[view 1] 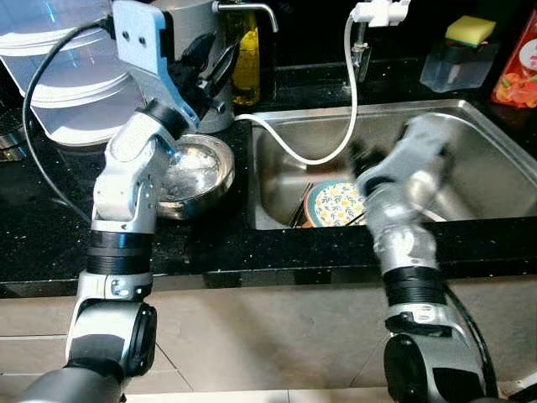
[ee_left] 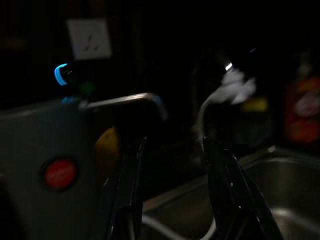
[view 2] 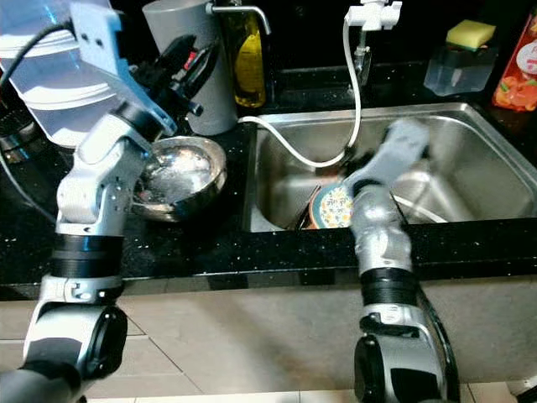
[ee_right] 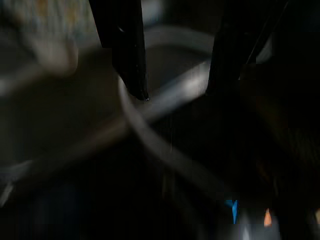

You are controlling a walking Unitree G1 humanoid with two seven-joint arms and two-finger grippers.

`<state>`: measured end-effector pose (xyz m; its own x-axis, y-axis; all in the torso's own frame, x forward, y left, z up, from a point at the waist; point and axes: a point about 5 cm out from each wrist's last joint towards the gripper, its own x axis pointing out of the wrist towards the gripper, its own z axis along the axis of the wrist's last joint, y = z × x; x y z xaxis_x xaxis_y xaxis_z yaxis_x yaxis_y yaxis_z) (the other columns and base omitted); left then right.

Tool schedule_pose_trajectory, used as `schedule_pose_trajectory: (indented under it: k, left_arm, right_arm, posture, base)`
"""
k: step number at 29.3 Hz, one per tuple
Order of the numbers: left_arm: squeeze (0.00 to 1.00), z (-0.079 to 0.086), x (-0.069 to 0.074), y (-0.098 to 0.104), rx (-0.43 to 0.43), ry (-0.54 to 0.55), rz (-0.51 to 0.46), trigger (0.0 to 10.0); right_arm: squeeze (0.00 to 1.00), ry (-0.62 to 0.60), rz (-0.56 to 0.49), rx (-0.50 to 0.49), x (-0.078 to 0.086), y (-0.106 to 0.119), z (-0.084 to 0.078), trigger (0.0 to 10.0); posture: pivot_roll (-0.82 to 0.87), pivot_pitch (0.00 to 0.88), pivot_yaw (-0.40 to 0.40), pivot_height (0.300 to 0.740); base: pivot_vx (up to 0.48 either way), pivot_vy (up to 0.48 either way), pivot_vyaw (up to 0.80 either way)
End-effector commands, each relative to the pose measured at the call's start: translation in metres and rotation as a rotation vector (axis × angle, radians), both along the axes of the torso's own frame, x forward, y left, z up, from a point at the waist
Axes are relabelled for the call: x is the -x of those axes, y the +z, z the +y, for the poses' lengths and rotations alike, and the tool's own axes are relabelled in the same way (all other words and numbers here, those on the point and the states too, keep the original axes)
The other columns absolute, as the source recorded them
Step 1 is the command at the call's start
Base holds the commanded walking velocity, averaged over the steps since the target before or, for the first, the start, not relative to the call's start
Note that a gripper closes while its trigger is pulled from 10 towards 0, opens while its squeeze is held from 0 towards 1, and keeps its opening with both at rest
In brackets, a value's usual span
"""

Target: Kitchen organization

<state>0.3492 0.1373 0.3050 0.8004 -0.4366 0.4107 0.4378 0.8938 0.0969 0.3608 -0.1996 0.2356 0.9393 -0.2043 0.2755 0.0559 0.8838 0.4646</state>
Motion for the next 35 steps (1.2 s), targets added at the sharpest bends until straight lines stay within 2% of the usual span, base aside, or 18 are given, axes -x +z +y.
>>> schedule_pose_trajectory:
  k: [1, 3, 5, 7, 8, 9, 10, 12, 13, 15, 17, 19, 22, 25, 27, 29, 32, 35]
  left_arm:
    - [0.00, 0.006, -0.001, -0.002, -0.071, 0.051, 0.011, 10.0]
    - [0.00, 0.009, 0.000, -0.003, -0.121, 0.066, 0.033, 10.0]
    - [0.00, 0.012, 0.002, -0.009, -0.209, 0.057, 0.088, 10.0]
    - [0.00, 0.014, 0.017, -0.011, -0.274, -0.042, 0.058, 10.0]
    - [0.00, 0.014, 0.026, -0.011, -0.296, -0.092, 0.040, 10.0]
    - [0.00, 0.014, 0.026, -0.011, -0.296, -0.092, 0.040, 10.0]
    - [0.00, 0.015, 0.045, -0.016, -0.357, -0.188, 0.039, 10.0]
    - [0.00, 0.015, 0.065, -0.027, -0.471, -0.295, 0.066, 10.0]
    - [0.00, 0.015, 0.065, -0.027, -0.471, -0.295, 0.066, 10.0]
    - [0.00, 0.017, 0.083, -0.035, -0.552, -0.390, 0.098, 10.0]
    - [0.00, 0.024, 0.089, -0.035, -0.559, -0.388, 0.145, 10.0]
    - [0.00, 0.031, 0.090, -0.036, -0.573, -0.353, 0.184, 10.0]
    - [0.00, 0.044, 0.090, -0.043, -0.667, -0.271, 0.215, 10.0]
    - [0.00, 0.064, 0.086, -0.054, -0.803, -0.149, 0.266, 10.0]
    - [0.00, 0.076, 0.084, -0.058, -0.845, -0.094, 0.308, 10.0]
    - [0.00, 0.077, 0.084, -0.058, -0.851, -0.089, 0.314, 10.0]
    - [0.00, 0.088, 0.078, -0.060, -0.861, -0.066, 0.342, 10.0]
    - [0.00, 0.095, 0.074, -0.062, -0.840, -0.061, 0.370, 10.0]
  right_arm:
    - [0.00, -0.011, -0.087, 0.000, 0.007, 0.016, -0.007, 10.0]
    - [0.00, -0.006, -0.191, 0.089, 0.017, 0.039, -0.012, 10.0]
    - [0.00, -0.020, -0.249, 0.160, 0.025, 0.055, -0.015, 10.0]
    - [0.00, -0.029, -0.279, 0.168, 0.030, 0.064, -0.021, 10.0]
    - [0.00, -0.036, -0.286, 0.170, 0.031, 0.066, -0.024, 10.0]
    - [0.00, -0.036, -0.286, 0.170, 0.031, 0.066, -0.024, 10.0]
    - [0.00, -0.045, -0.278, 0.176, 0.032, 0.063, -0.028, 10.0]
    - [0.00, -0.050, -0.250, 0.180, 0.031, 0.055, -0.029, 10.0]
    - [0.00, -0.050, -0.250, 0.180, 0.031, 0.055, -0.029, 10.0]
    - [0.00, -0.041, -0.235, 0.171, 0.031, 0.050, -0.026, 10.0]
    - [0.00, -0.014, -0.232, 0.171, 0.029, 0.048, -0.020, 10.0]
    - [0.00, 0.004, -0.230, 0.173, 0.028, 0.048, -0.015, 10.0]
    - [0.00, 0.017, -0.222, 0.170, 0.026, 0.046, -0.012, 10.0]
    - [0.00, 0.031, -0.218, 0.168, 0.025, 0.045, -0.009, 10.0]
    - [0.00, 0.039, -0.211, 0.167, 0.024, 0.043, -0.008, 10.0]
    - [0.00, 0.040, -0.210, 0.167, 0.024, 0.042, -0.008, 10.0]
    - [0.00, 0.041, -0.204, 0.166, 0.023, 0.041, -0.009, 10.0]
    - [0.00, 0.041, -0.204, 0.166, 0.023, 0.041, -0.008, 10.0]
  posture:
    - [0.02, 0.000, 0.066, 0.740]
    - [0.02, 0.000, 0.070, 0.740]
    - [0.02, 0.000, 0.076, 0.740]
    - [0.03, 0.000, 0.083, 0.740]
    - [0.03, 0.000, 0.085, 0.740]
    - [0.03, 0.000, 0.085, 0.740]
    - [0.03, 0.000, 0.085, 0.740]
    - [0.04, 0.000, 0.081, 0.740]
    - [0.04, 0.000, 0.081, 0.740]
    - [0.04, 0.000, 0.081, 0.740]
    - [0.04, 0.000, 0.081, 0.740]
    - [0.08, 0.000, 0.076, 0.740]
    - [0.08, 0.000, 0.076, 0.740]
    - [0.08, 0.000, 0.076, 0.740]
    - [0.08, 0.000, 0.076, 0.740]
    - [0.08, 0.000, 0.076, 0.740]
    - [0.09, 0.000, 0.062, 0.740]
    - [0.09, 0.000, 0.062, 0.740]
  base:
    - [0.000, 0.000, 0.00]
    - [0.000, 0.000, 0.00]
    - [0.000, 0.000, 0.00]
    - [0.000, 0.000, 0.00]
    - [0.000, 0.000, 0.00]
    - [0.000, 0.000, 0.00]
    - [0.000, 0.000, 0.00]
    - [0.000, 0.000, 0.00]
    - [0.000, 0.000, 0.00]
    - [0.000, 0.000, 0.00]
    - [0.000, 0.000, 0.00]
    - [0.000, 0.000, 0.00]
    - [0.000, 0.000, 0.00]
    - [0.000, 0.000, 0.00]
    - [0.000, 0.000, 0.00]
    - [0.000, 0.000, 0.00]
    - [0.000, 0.000, 0.00]
    - [0.000, 0.000, 0.00]
